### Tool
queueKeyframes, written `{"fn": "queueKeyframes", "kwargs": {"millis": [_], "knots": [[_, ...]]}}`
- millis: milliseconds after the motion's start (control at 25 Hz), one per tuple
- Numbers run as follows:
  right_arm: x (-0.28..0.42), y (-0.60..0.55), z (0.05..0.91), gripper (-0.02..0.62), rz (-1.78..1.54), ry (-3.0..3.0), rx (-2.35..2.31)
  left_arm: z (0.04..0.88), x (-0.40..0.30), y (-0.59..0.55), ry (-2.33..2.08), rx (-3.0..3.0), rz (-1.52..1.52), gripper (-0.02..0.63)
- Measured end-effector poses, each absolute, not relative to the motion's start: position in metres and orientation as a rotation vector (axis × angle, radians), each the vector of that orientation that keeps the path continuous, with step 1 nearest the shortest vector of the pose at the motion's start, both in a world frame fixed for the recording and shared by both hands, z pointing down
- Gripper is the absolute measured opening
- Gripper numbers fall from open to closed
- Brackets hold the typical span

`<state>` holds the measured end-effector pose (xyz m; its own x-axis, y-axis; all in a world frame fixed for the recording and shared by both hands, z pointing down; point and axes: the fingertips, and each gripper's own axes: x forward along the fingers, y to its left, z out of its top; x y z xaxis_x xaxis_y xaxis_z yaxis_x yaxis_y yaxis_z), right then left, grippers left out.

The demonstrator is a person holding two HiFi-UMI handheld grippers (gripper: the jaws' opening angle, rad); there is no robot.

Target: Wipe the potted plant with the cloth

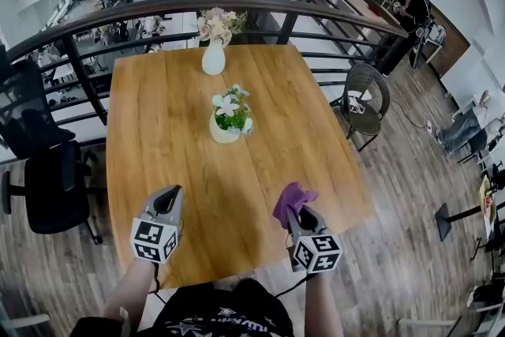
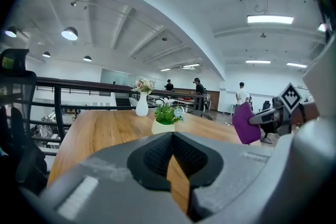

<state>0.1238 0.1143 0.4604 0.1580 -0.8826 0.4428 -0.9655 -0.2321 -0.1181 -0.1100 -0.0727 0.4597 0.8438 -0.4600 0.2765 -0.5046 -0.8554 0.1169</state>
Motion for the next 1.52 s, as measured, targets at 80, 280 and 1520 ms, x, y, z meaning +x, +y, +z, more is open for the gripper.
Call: {"fn": "queueKeyframes", "kwargs": {"millis": [80, 280, 1520], "knots": [[0.134, 0.112, 0.463, 0.087, 0.640, -1.827, 2.227, 0.461, -0.102, -0.074, -0.759, 2.831, 0.359, 0.002], [0.172, 0.090, 0.468, 0.087, 0.633, -1.904, 2.168, 0.460, -0.075, -0.078, -0.855, 2.814, 0.367, 0.002], [0.293, -0.123, 0.477, 0.087, 0.464, -2.262, 1.661, 0.536, 0.067, -0.140, -1.140, 2.649, 0.741, 0.404]]}}
